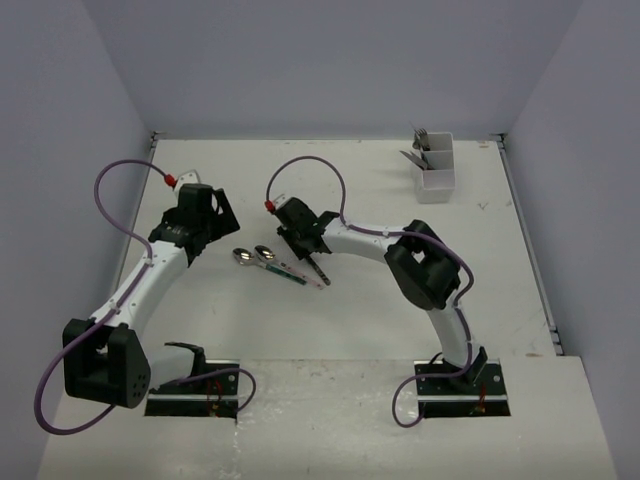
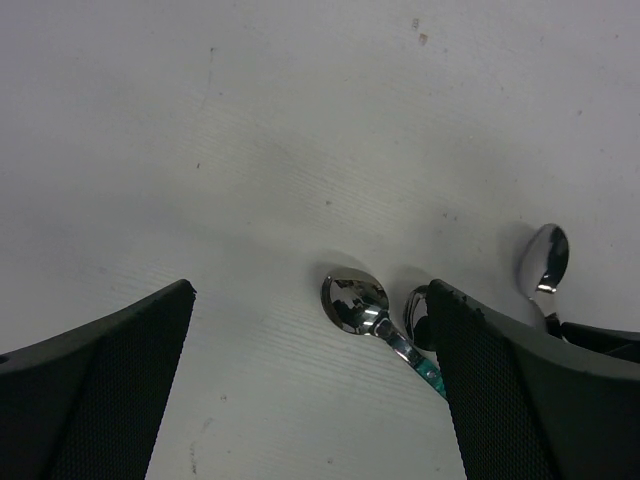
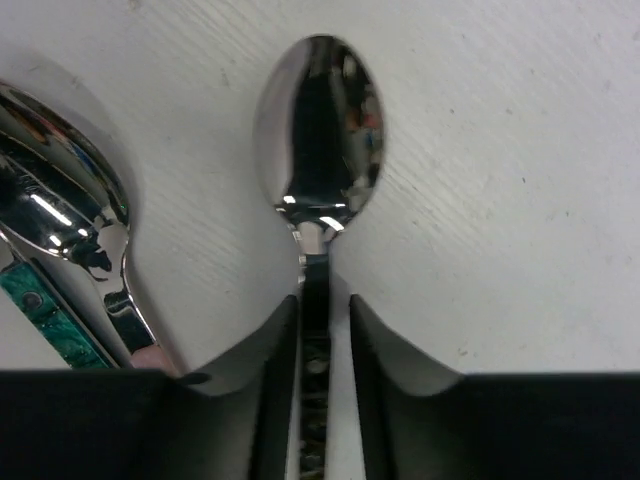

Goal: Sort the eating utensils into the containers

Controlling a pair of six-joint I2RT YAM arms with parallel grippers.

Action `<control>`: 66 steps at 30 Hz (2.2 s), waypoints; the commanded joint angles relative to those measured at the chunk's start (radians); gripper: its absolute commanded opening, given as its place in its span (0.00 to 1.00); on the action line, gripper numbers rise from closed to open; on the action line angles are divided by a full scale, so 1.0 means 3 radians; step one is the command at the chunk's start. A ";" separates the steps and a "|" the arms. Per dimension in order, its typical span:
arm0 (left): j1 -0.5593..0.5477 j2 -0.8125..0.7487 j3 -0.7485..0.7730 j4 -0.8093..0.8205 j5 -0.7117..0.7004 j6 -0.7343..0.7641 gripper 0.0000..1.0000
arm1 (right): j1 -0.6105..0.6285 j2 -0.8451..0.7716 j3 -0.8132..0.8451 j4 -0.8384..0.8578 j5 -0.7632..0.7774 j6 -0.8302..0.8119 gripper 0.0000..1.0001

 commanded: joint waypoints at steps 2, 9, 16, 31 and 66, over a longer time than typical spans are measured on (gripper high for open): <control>-0.0018 -0.0034 0.0124 0.0078 -0.0033 0.0060 1.00 | 0.0008 -0.0079 -0.0176 -0.0043 0.0048 -0.0035 0.22; -0.0018 -0.0085 0.0093 0.0073 -0.0048 0.0024 1.00 | -0.0099 -0.0283 -0.0319 0.0263 -0.0458 -0.0112 0.00; -0.0018 -0.0126 0.0042 0.0160 -0.0022 -0.0007 1.00 | -0.0686 -0.1320 -0.1012 0.1315 -0.1035 -0.0180 0.00; -0.0018 0.0007 0.0129 0.0339 -0.0012 0.0039 1.00 | -0.2910 -0.1844 -0.1680 0.3587 -0.3377 -0.1452 0.01; -0.1229 0.3524 0.3819 0.0451 0.1368 0.1430 1.00 | -0.2558 -0.3161 -0.2113 0.2090 -0.1422 -0.0148 0.99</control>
